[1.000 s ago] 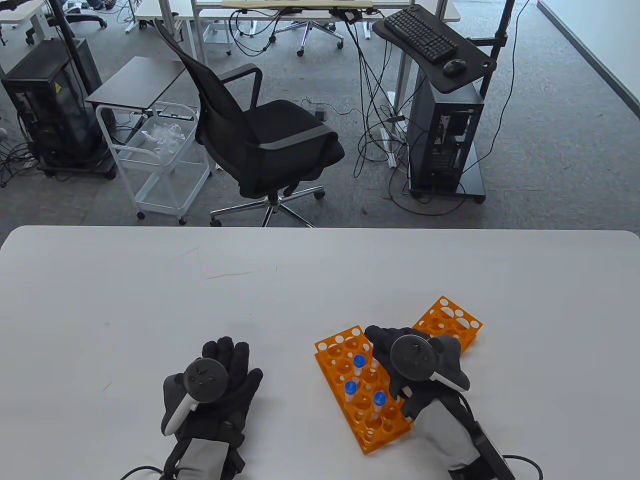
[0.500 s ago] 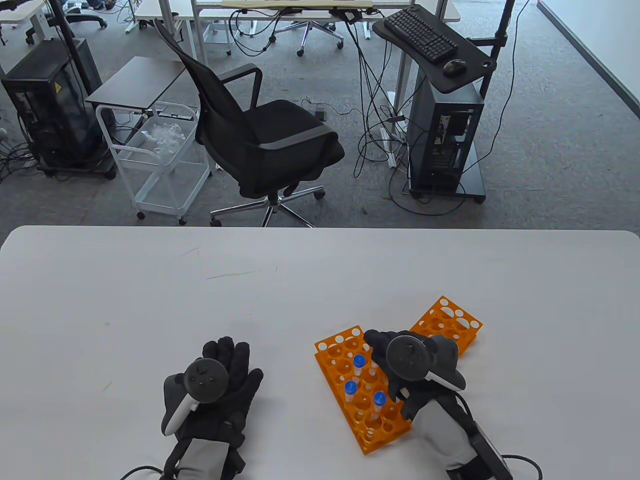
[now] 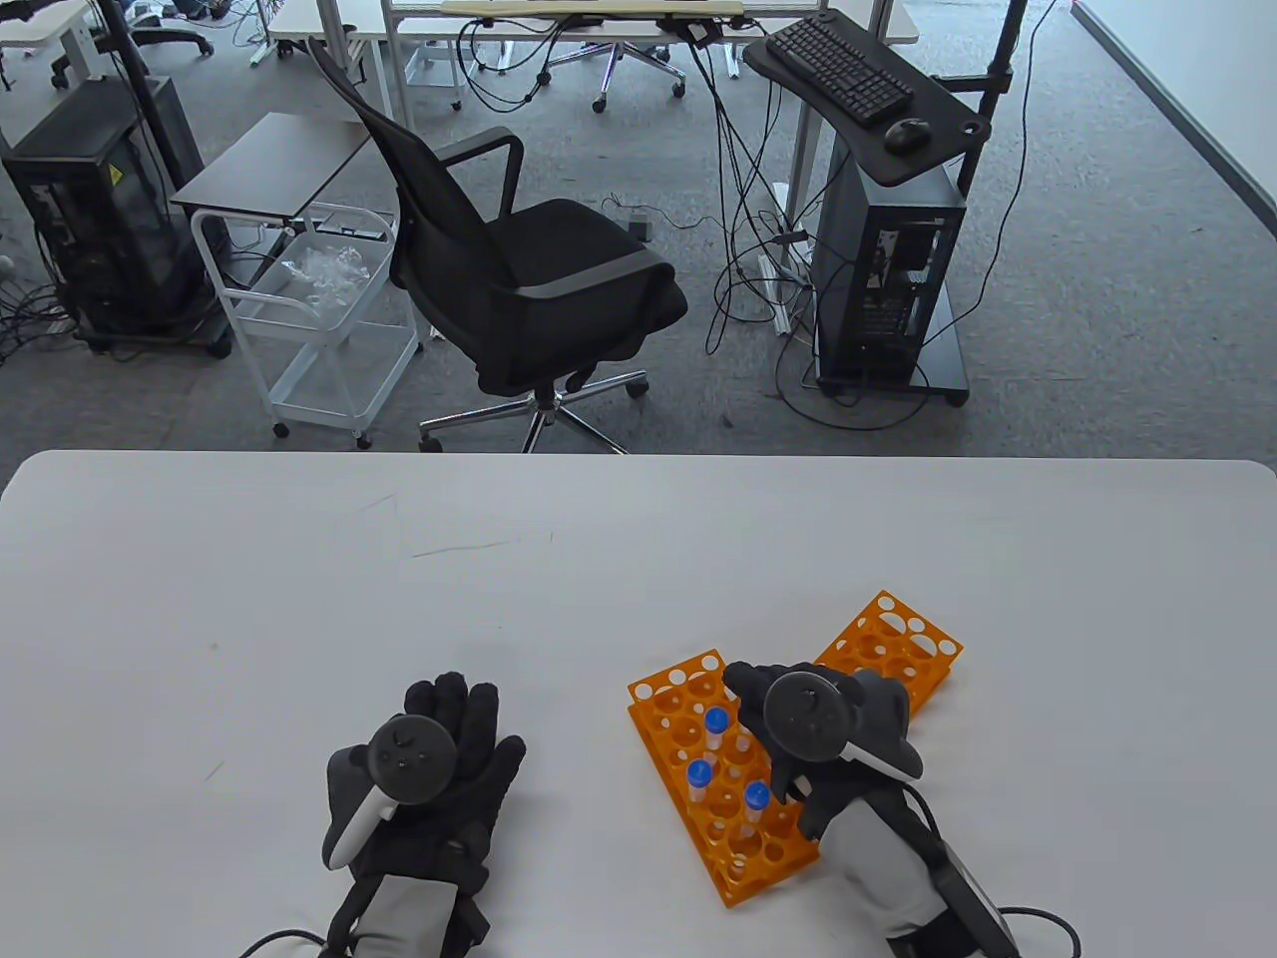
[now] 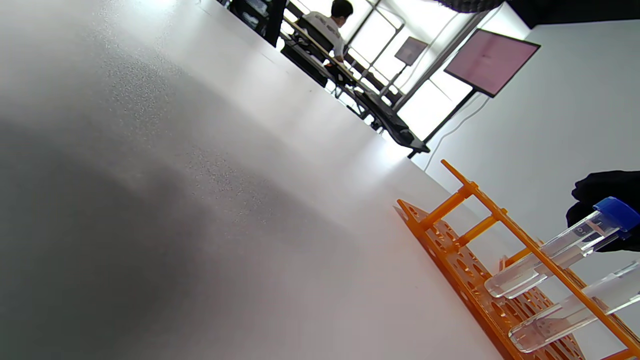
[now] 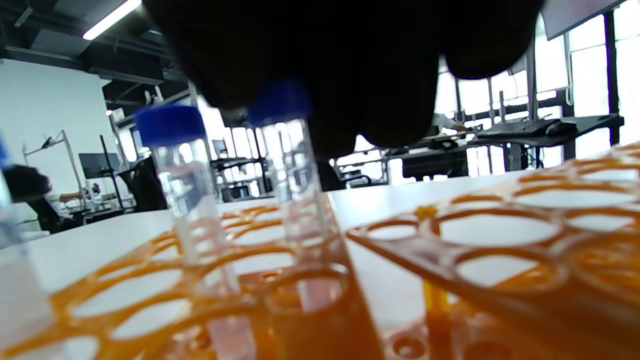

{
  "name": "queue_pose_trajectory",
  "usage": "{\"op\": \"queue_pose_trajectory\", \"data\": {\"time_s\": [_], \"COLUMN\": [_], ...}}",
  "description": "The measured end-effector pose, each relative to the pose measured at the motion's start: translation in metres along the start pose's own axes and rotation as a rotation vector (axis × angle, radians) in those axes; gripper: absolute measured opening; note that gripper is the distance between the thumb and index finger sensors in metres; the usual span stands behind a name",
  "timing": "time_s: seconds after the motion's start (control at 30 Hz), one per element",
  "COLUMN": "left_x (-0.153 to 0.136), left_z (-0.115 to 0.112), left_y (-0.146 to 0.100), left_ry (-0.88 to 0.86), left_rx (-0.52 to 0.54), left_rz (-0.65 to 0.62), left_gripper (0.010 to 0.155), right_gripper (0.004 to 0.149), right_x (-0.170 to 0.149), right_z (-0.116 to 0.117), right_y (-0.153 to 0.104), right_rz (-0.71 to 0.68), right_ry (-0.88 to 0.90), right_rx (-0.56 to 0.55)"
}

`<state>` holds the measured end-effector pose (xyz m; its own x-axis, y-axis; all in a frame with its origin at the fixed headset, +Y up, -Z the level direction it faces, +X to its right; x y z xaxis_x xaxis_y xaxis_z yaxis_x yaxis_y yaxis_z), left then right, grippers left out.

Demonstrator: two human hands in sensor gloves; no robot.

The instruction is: Transfer 4 test tubes between racks (Right hand only)

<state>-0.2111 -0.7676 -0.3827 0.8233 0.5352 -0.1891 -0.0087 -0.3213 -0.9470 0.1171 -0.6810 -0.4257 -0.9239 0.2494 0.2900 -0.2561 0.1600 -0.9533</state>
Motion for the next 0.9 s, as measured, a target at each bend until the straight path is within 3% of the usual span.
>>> {"op": "queue_pose_trajectory", "data": {"time_s": [0.17,0.37,0.63,0.9], "left_x": [0.000,-0.001,0.001,0.001], "left_z": [0.000,0.003,0.004,0.004], "left_y": [0.000,0.000,-0.001,-0.001], "left_ry": [-0.001,-0.015,-0.020,-0.016], "left_rx": [0.001,0.008,0.019,0.018], "left_rz": [0.003,0.005,-0.017,-0.021], "left_gripper": [0.068,0.068,0.068,0.068], "right_gripper": [0.050,0.051,0.051,0.052], "right_x": [-0.003,-0.015,-0.056,-0.107], "right_z": [-0.010,-0.045,-0.091,-0.099], "right_y": [-0.001,-0.008,-0.036,-0.062], "right_rz": [0.007,0.028,0.082,0.179], "right_ry": [0.036,0.123,0.010,-0.024], "right_rx": [-0.024,-0.117,-0.246,-0.265]}}
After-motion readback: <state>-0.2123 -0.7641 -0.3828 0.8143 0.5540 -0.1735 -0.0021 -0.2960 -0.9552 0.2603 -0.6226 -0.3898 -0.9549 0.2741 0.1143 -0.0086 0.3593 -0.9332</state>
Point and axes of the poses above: the tracker on the back of each hand, its own x axis roughly to the thumb side, its own y axis roughly from the wrist to the fingertips, z = x × y, the point moved 5 cm from there along y, roughly from the wrist to the fingertips, and after that the axes turned 9 degrees about z, right-handed, at the moved point
